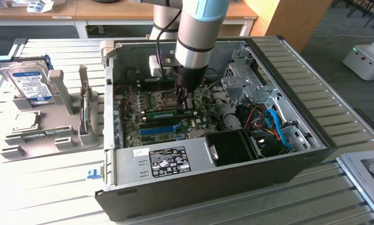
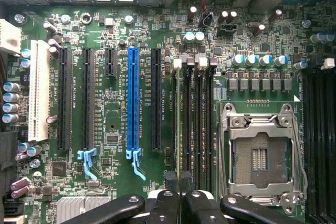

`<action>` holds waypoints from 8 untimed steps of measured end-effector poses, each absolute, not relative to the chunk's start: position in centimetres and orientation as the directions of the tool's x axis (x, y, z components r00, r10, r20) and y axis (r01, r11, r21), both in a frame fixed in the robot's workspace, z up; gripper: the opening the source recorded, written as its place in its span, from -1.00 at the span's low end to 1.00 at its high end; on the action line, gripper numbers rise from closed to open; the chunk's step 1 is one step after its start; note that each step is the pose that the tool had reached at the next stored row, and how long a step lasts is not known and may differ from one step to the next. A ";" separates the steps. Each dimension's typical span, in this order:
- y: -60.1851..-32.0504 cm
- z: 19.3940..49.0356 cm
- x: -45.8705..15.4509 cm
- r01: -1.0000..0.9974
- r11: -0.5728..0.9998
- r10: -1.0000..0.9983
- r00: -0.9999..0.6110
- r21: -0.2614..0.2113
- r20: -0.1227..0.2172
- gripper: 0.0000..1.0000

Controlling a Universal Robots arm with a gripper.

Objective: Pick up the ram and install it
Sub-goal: 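Insert the ram into the slot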

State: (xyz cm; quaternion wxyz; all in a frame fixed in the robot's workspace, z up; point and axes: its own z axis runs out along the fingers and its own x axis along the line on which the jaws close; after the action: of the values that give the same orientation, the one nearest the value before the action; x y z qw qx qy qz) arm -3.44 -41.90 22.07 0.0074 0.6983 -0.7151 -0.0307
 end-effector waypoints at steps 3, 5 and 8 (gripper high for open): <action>-41.9 22.0 -3.4 -0.998 0.023 -0.999 -0.025 0.054 -0.032 -0.76; -41.9 22.0 -3.4 -0.998 0.023 -0.999 -0.025 0.054 -0.032 -0.76; -41.9 22.0 -3.4 -0.998 0.023 -0.999 -0.025 0.054 -0.032 -0.76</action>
State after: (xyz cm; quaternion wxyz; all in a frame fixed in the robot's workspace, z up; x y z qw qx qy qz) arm -3.44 -41.90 22.02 0.0074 0.6983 -0.7151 -0.0307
